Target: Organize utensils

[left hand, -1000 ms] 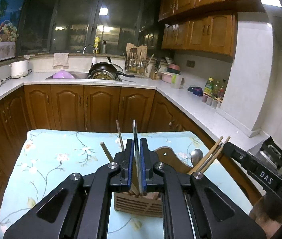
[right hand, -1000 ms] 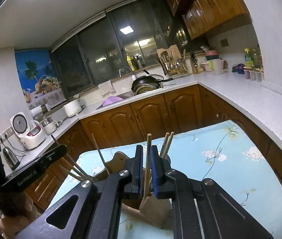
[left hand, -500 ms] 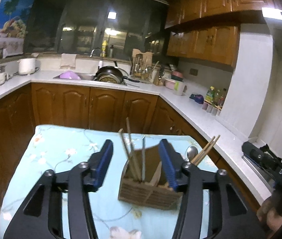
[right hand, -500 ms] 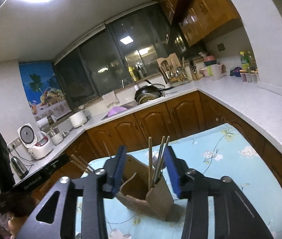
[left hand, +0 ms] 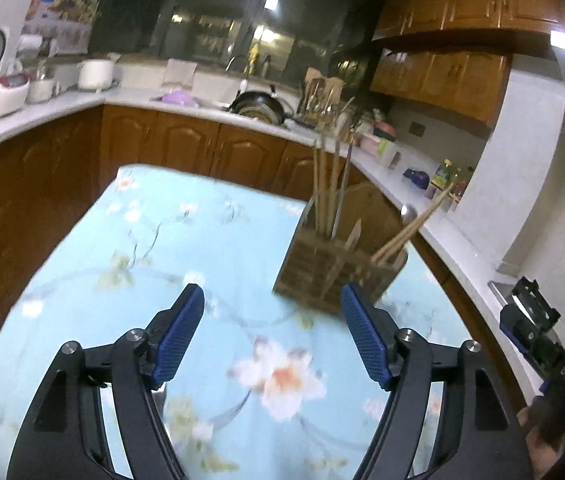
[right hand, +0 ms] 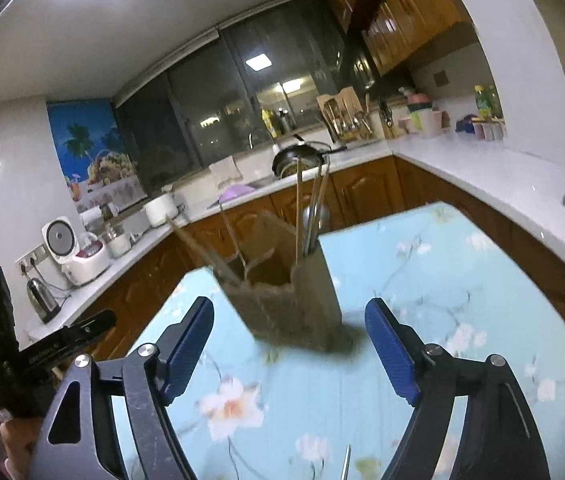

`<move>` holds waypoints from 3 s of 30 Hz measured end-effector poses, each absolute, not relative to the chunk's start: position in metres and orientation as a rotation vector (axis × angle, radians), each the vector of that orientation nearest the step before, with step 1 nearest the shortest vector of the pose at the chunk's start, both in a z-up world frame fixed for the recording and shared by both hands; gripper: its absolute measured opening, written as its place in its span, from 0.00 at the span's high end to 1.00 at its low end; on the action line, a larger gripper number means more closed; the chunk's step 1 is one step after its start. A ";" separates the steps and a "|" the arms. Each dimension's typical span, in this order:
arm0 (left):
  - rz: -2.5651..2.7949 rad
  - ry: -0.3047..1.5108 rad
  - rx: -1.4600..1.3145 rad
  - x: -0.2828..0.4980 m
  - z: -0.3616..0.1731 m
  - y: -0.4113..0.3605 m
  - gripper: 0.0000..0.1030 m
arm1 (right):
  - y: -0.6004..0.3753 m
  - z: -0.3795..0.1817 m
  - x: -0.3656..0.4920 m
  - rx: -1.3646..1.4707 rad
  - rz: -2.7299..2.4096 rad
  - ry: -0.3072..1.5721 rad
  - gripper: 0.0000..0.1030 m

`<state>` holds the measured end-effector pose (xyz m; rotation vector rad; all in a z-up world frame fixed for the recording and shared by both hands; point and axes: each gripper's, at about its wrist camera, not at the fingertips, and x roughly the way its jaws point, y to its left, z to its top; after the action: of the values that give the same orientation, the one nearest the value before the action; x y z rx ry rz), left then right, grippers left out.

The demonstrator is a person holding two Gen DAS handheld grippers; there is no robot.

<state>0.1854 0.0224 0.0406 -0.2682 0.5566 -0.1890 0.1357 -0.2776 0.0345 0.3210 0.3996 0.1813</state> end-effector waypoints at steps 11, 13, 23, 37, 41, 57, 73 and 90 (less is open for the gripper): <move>-0.099 0.605 -0.285 0.129 -0.004 0.047 0.29 | -0.274 -0.006 0.086 0.350 0.169 0.446 0.19; -0.089 0.621 -0.281 0.121 -0.013 0.049 0.29 | -0.274 -0.013 0.077 0.345 0.170 0.446 0.19; -0.079 0.587 -0.211 0.079 -0.019 0.043 0.29 | -0.266 -0.030 0.048 0.280 0.158 0.456 0.18; -0.026 0.316 -0.062 0.006 0.006 0.018 0.00 | -0.245 -0.001 -0.030 0.021 0.131 0.108 0.00; -0.015 0.343 -0.032 0.006 0.002 0.016 0.00 | -0.248 -0.007 -0.030 0.027 0.128 0.137 0.00; 0.051 0.403 -0.043 0.001 -0.017 0.020 0.00 | -0.267 -0.024 -0.042 0.063 0.093 0.173 0.00; 0.046 0.356 0.058 -0.012 -0.014 0.000 0.00 | -0.279 -0.029 -0.044 0.092 0.070 0.188 0.00; 0.032 0.355 0.054 -0.015 -0.015 -0.003 0.00 | -0.268 -0.035 -0.041 0.081 0.125 0.201 0.00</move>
<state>-0.0150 -0.0027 -0.0147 0.0536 0.3546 0.0320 -0.0414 -0.2677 -0.0349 0.0809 0.2011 0.1251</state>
